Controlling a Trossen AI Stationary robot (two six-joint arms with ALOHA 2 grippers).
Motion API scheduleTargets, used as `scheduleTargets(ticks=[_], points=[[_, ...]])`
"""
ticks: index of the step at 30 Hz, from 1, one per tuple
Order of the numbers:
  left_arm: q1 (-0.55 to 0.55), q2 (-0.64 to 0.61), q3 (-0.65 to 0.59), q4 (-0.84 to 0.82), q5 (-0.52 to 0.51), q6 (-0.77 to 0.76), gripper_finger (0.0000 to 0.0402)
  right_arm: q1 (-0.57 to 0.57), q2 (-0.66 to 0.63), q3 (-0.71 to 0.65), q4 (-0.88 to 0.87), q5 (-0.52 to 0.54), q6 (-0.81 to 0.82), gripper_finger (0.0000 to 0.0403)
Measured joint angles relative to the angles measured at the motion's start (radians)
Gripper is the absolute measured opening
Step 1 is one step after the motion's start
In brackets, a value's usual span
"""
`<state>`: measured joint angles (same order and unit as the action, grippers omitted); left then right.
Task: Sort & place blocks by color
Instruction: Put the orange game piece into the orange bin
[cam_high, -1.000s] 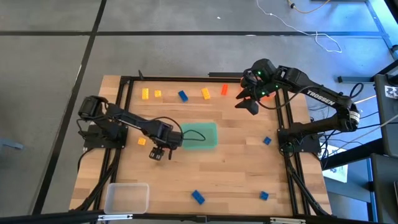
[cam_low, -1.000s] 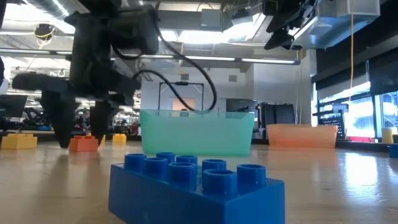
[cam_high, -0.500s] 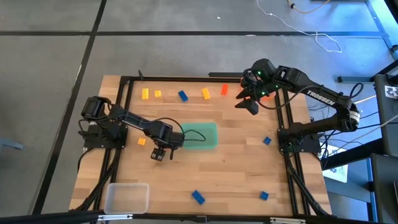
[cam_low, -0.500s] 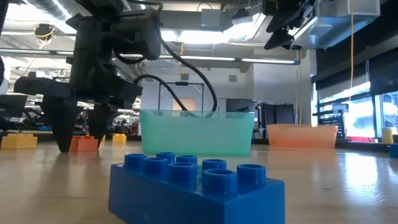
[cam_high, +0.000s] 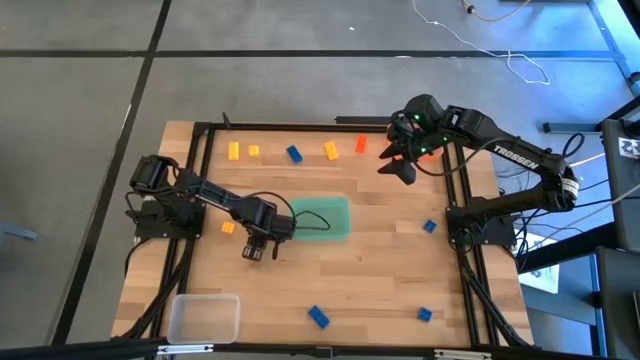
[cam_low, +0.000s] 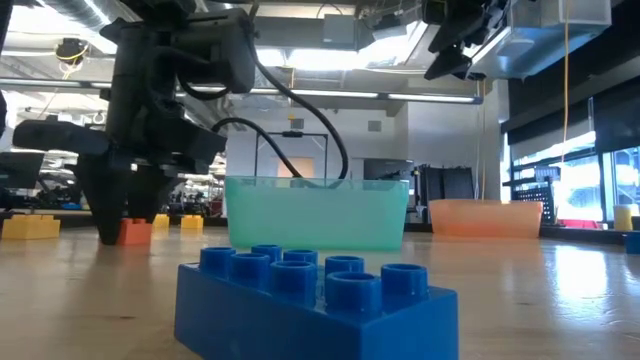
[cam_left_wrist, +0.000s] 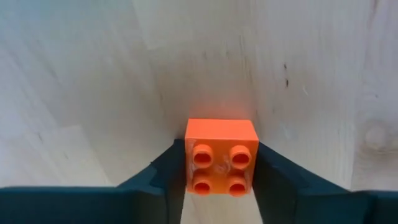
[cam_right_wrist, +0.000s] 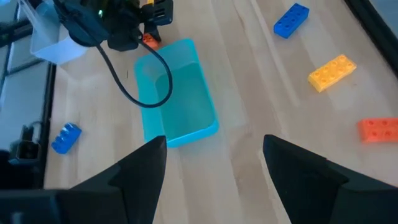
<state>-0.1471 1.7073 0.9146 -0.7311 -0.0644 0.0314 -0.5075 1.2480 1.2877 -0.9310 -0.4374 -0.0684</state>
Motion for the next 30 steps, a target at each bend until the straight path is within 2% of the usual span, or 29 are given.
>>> scheduleTargets(ticks=[3,8,16,21,26,30], points=[[0.001,-0.001,0.000,0.000,0.022,-0.008,0.0128,0.000,0.000,0.000,0.000,0.000,-0.044,0.0268],[0.004,-0.042,-0.004,-0.005,0.031,-0.059,0.0128,0.000,0.000,0.000,0.000,0.000,-0.015,0.0268],[0.050,-0.234,-0.003,-0.020,0.134,-0.177,0.0128,0.000,0.000,0.000,0.065,0.000,-0.028,0.0268],[0.116,-0.356,-0.002,-0.012,0.156,-0.216,0.0128,0.000,0.000,0.000,0.137,0.000,-0.041,0.0268],[0.203,-0.413,0.063,-0.016,0.108,-0.265,0.0128,0.000,0.000,0.000,0.192,0.000,-0.038,0.0268],[0.272,-0.410,0.155,-0.014,0.109,-0.231,0.0128,0.000,0.000,0.000,0.219,0.000,-0.002,0.0268]])
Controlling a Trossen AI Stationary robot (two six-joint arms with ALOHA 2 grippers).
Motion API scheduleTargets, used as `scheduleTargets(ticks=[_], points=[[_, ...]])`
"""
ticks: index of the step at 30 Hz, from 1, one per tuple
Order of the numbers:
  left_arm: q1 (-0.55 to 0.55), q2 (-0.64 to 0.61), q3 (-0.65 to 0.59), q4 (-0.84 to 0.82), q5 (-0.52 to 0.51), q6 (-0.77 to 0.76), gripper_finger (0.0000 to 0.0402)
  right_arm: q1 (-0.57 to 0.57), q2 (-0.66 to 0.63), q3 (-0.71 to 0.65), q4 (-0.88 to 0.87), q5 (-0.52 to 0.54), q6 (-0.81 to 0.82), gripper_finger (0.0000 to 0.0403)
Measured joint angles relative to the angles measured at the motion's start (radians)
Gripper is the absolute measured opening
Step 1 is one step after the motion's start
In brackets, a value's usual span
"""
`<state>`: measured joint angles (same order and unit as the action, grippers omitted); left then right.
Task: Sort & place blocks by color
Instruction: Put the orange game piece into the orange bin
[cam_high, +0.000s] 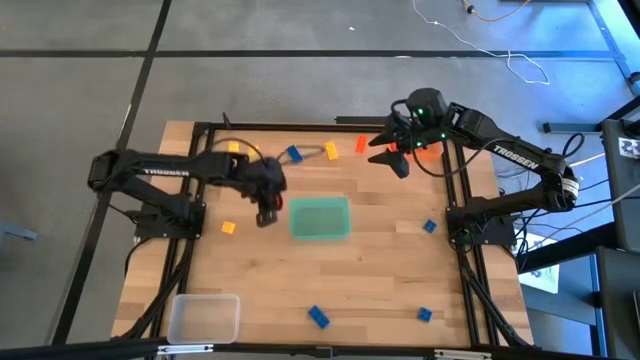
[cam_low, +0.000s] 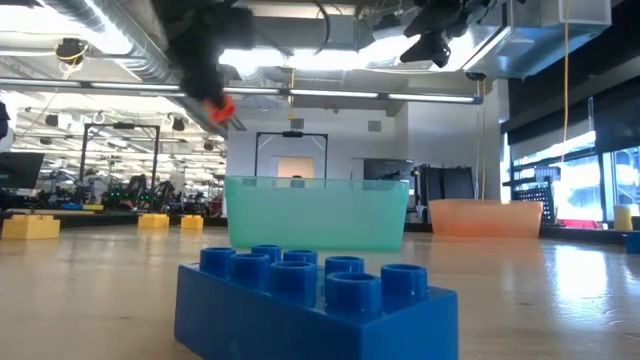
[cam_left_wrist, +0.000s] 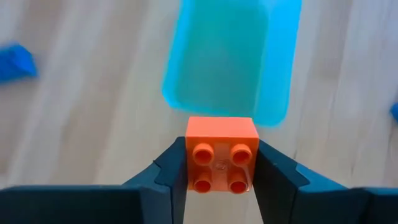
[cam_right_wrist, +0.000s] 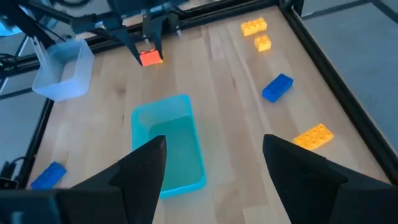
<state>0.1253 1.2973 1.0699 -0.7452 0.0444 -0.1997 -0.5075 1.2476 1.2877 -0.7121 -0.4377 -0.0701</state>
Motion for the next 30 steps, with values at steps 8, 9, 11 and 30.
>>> scheduleTargets(ticks=[8,9,11,30], points=[[0.145,0.063,0.159,0.008,0.122,0.079,0.0128,0.000,0.000,0.000,0.009,0.000,0.062,0.0268],[0.164,0.076,0.179,0.008,0.147,0.080,0.0128,0.000,0.000,0.000,0.007,0.000,0.056,0.0268],[0.198,0.105,0.222,0.017,0.217,0.087,0.0128,0.000,0.007,0.000,0.008,0.000,0.009,0.0268],[0.294,0.428,0.538,0.022,0.704,0.152,0.0128,0.096,0.192,0.000,0.218,0.000,-0.719,0.0268]])
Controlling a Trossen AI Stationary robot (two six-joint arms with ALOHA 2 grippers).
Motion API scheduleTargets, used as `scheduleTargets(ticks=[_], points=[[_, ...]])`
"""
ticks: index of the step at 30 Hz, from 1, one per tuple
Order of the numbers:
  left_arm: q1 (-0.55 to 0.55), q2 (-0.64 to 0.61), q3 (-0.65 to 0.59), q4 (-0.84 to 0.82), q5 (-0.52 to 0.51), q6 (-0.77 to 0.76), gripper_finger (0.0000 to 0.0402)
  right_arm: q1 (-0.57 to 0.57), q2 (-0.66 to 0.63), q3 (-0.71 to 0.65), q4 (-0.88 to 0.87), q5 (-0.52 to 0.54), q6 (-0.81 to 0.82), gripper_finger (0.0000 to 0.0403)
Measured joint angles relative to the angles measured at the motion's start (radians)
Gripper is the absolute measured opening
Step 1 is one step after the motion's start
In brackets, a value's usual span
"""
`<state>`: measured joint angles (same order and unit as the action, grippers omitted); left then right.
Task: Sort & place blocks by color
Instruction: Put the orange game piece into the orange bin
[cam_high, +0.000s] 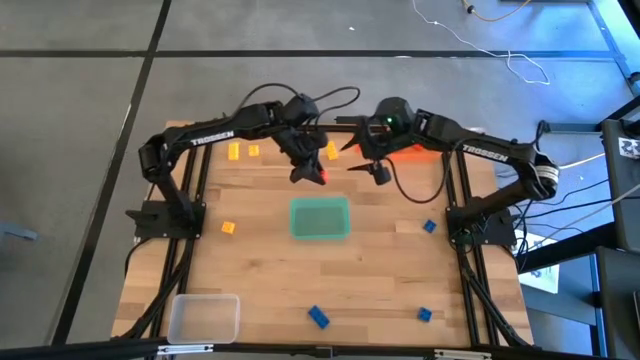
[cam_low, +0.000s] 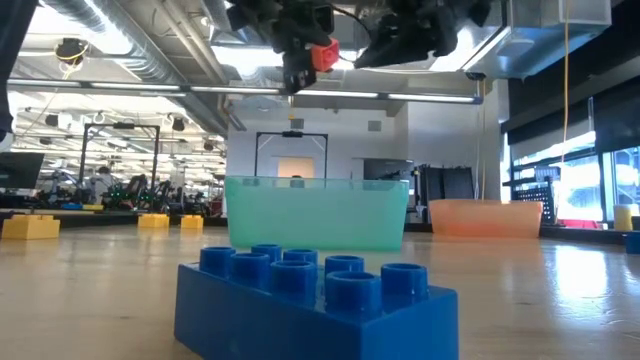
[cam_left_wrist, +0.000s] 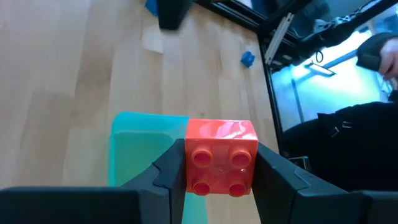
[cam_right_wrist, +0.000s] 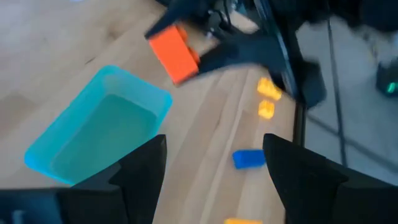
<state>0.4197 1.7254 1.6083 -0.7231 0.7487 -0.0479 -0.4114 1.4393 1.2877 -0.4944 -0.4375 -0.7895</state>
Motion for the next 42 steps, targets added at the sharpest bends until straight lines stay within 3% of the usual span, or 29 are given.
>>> scheduleTargets(ticks=[13,35,42], points=[[0.062,0.007,0.001,0.038,0.005,-0.021,0.0128,0.078,0.019,0.000,0.103,-0.001,-0.083,0.0268],[0.035,0.007,0.001,0.135,0.022,-0.072,0.0128,0.118,0.083,0.000,0.202,-0.011,-0.081,0.0268],[0.024,0.007,0.001,0.135,0.028,-0.076,0.0128,0.122,0.093,0.000,0.221,-0.035,-0.078,0.0220]])
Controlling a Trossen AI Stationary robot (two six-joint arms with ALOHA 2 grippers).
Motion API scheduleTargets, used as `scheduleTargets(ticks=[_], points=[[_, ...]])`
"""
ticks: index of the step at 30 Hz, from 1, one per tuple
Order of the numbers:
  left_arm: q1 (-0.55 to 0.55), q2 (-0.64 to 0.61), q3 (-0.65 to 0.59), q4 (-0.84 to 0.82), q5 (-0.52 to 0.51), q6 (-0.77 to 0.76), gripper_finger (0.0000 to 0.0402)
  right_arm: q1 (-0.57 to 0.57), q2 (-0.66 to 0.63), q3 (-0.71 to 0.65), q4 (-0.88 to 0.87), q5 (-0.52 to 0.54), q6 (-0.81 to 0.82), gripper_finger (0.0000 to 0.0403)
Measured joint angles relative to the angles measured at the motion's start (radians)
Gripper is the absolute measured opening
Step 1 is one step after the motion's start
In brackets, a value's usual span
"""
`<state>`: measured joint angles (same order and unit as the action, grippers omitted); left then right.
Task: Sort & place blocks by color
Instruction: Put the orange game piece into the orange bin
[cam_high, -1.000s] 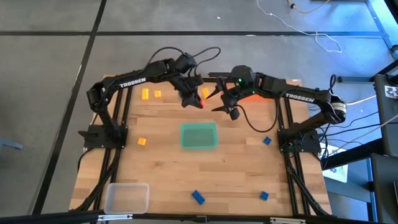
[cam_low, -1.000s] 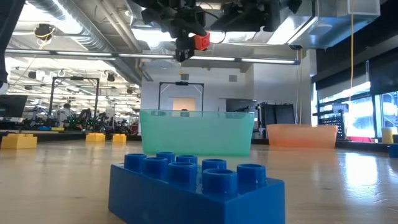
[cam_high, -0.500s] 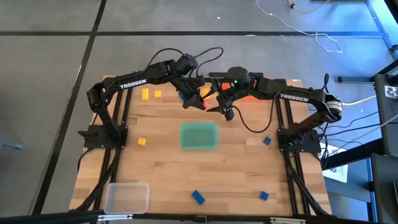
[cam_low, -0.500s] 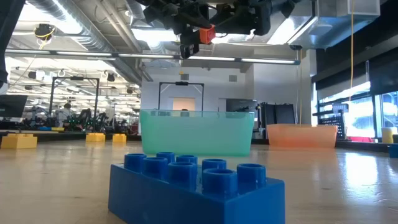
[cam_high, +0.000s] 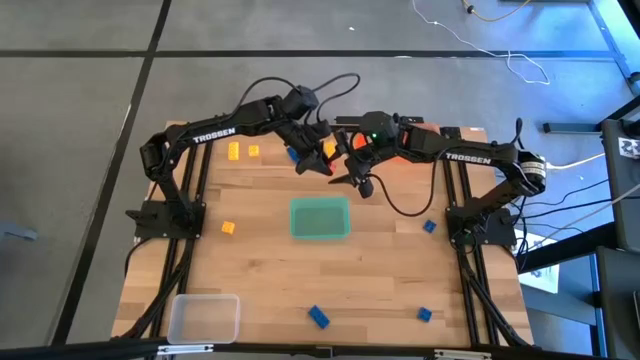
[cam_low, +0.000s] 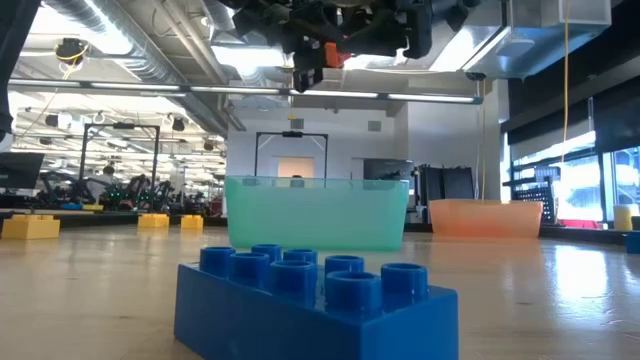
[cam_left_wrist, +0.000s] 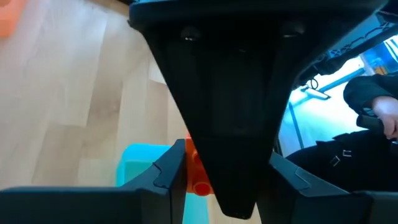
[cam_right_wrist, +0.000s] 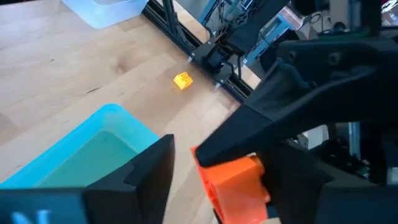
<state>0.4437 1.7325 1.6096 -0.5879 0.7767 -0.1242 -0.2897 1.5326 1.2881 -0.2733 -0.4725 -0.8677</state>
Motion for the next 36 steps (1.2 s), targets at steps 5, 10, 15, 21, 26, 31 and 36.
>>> scheduleTargets(ticks=[5,10,15,21,26,31,36], points=[[-0.019,0.000,0.000,-0.002,0.004,-0.001,0.0128,0.000,0.000,0.000,0.002,-0.004,-0.001,0.0164],[-0.027,0.000,0.000,-0.006,0.007,-0.009,0.0128,0.001,0.000,0.000,0.004,-0.011,-0.008,0.0126],[-0.025,0.000,0.000,-0.006,0.003,-0.031,0.0128,0.001,0.000,0.000,0.004,-0.010,-0.008,0.0117],[-0.004,0.000,0.001,-0.002,-0.015,-0.019,0.0181,-0.001,-0.001,0.000,-0.003,0.009,0.018,0.0113],[0.033,0.000,0.001,-0.004,-0.017,0.009,0.0200,-0.001,-0.008,0.012,-0.029,0.092,0.053,0.0112],[0.061,0.000,0.002,-0.023,-0.032,0.089,0.0204,-0.002,-0.008,0.062,-0.115,0.169,0.108,0.0101],[0.086,0.000,0.002,-0.030,-0.042,0.156,0.0205,-0.001,-0.008,0.102,-0.187,0.258,0.135,0.0099]])
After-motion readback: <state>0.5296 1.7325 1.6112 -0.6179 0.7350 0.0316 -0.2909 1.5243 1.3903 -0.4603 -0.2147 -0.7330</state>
